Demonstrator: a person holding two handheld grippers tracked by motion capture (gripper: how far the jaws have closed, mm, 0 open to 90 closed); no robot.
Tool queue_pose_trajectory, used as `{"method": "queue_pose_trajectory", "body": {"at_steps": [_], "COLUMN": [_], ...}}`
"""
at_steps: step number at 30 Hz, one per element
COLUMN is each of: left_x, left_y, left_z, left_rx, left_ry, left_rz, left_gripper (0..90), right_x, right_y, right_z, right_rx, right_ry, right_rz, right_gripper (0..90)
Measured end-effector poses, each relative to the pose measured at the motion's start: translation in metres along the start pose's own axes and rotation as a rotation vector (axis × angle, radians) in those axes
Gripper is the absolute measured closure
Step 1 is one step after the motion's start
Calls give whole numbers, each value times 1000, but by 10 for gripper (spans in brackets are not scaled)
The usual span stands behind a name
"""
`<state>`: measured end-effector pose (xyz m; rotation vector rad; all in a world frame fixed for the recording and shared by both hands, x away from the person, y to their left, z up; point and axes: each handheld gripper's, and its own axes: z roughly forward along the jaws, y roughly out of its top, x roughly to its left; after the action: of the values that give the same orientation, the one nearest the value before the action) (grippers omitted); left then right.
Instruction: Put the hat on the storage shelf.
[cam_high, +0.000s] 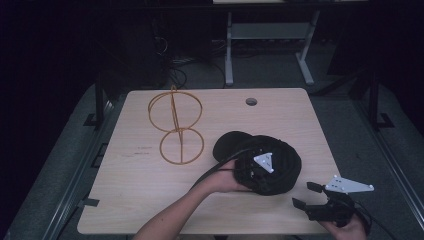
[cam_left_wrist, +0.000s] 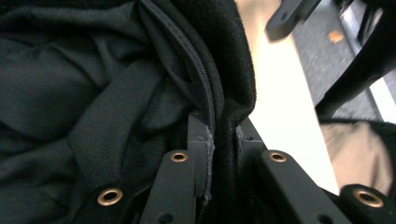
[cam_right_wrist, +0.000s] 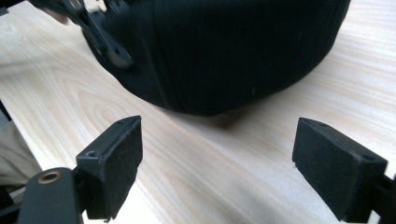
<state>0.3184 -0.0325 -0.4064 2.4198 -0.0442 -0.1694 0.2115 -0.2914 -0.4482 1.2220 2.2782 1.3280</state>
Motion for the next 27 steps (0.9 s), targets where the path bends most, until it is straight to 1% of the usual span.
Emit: {"method": "queue_pose_trajectory", "body": {"at_steps": [2, 3, 4, 5, 7, 8, 9, 10, 11, 12, 13, 14, 15, 16, 19, 20, 21, 24, 25, 27], "left_x": [1, 1, 1, 1, 0, 0, 1, 1, 1, 1, 1, 1, 0, 0, 0, 0, 0, 0, -1, 0], "left_y": [1, 2, 2, 3, 4, 4, 4, 4, 4, 4, 5, 5, 5, 5, 5, 6, 6, 7, 9, 10], "left_z": [-8, -12, -12, -20, -26, -26, -33, -37, -40, -40, -46, -46, -53, -53, -63, -65, -70, -73, -76, -80], "left_rx": [-35, -48, -48, -74, -105, -105, -136, -150, -165, -165, -191, -191, -218, -218, -251, -257, -271, -285, -298, -307], "left_ry": [-12, -16, -16, -19, -21, -21, -33, -36, -40, -40, -47, -47, -58, -58, -64, -62, -63, -69, -68, -74], "left_rz": [-14, -15, -15, -22, -31, -31, -41, -43, -50, -50, -53, -53, -70, -70, -77, -76, -76, -79, -79, -80], "left_gripper": [808, 808, 808, 808, 807, 807, 806, 806, 805, 805, 804, 804, 803, 802, 801, 799, 799, 799, 799, 799], "right_x": [1, 2, 2, 5, 8, 8, 13, 15, 18, 20, 22, 22, 26, 26, 28, 28, 27, 26, 26, 25], "right_y": [1, 2, 2, 4, 7, 7, 10, 12, 14, 15, 17, 17, 20, 21, 24, 26, 27, 30, 30, 31], "right_z": [0, 0, 0, -1, -2, -2, -4, -4, -4, -3, -3, -3, -1, -1, 0, 0, 0, 0, 0, 2], "right_rx": [-16, -30, -30, -58, -84, -84, -114, -125, -132, -140, -144, -144, -153, -158, -161, -176, -180, -207, -212, -216], "right_ry": [1, 2, 2, 18, 25, 25, 36, 36, 37, 41, 53, 53, 61, 59, 63, 53, 55, 52, 49, 51], "right_rz": [-7, -15, -15, -28, -26, -26, -30, -43, -48, -52, -48, -48, -56, -57, -57, -56, -53, -49, -49, -50], "right_gripper": [157, 157, 157, 148, 145, 145, 140, 140, 140, 140, 140, 140, 140, 140, 140, 140, 140, 140, 141, 141]}}
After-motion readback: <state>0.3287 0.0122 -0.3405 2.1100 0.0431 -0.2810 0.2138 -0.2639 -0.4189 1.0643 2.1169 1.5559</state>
